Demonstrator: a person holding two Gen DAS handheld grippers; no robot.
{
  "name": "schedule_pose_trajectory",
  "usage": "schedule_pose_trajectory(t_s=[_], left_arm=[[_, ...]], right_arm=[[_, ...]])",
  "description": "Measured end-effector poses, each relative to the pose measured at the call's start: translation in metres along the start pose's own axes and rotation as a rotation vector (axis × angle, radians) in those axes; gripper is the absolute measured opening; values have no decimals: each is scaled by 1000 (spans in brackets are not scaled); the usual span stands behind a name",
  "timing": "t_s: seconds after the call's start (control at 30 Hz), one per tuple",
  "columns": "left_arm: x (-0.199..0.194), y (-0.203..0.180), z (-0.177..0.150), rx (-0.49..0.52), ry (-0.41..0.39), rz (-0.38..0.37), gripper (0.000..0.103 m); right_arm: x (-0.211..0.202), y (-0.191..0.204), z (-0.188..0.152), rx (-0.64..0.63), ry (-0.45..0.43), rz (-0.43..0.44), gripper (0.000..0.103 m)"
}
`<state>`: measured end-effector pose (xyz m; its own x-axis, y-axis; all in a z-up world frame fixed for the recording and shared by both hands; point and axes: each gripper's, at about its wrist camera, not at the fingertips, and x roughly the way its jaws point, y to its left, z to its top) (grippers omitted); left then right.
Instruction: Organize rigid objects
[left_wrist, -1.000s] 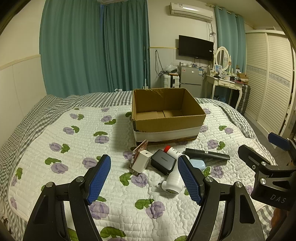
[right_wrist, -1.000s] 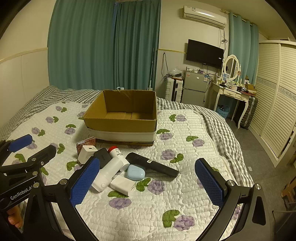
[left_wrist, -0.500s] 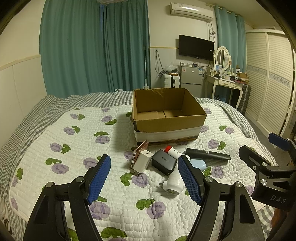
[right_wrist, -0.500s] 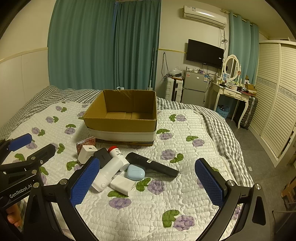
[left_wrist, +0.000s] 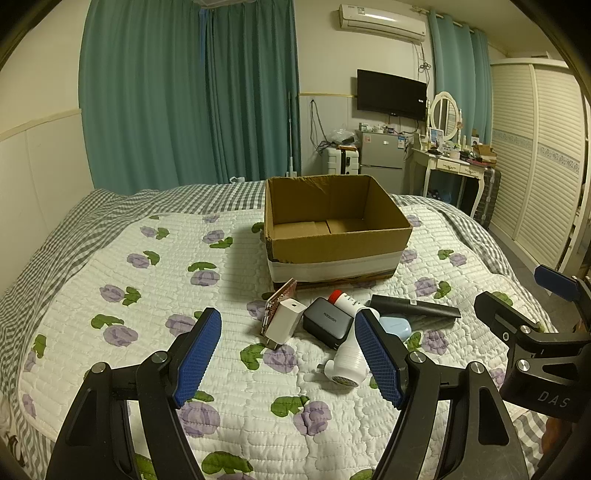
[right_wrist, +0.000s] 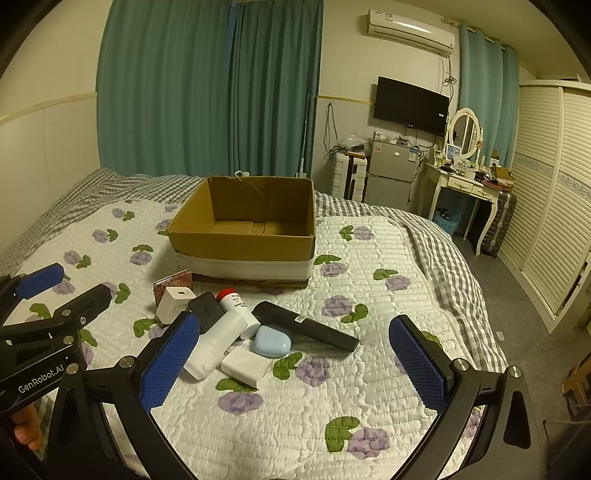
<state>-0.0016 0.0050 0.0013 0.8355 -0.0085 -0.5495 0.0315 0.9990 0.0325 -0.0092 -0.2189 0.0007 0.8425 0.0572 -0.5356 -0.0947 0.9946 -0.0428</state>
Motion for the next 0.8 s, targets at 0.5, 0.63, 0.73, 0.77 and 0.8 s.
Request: schedule_pose_trajectory(t_s=[0.5, 0.63, 0.73, 0.77, 0.8], left_arm=[[27, -12, -9, 37, 61, -31, 78], [54, -25, -21, 67, 126, -67, 78], [83, -35, -33, 89, 201, -88, 75], [93, -39, -36, 99, 226, -94, 75], [104, -44, -41, 113, 248, -98, 75]], right_arm=[[9, -4, -1, -32, 11, -39, 103], [27, -17, -6, -5, 63, -28, 103], [49, -27, -11, 18, 117, -14, 103], [56, -29, -14, 23, 137, -10, 103], [63, -30, -17, 27, 158, -5, 103]])
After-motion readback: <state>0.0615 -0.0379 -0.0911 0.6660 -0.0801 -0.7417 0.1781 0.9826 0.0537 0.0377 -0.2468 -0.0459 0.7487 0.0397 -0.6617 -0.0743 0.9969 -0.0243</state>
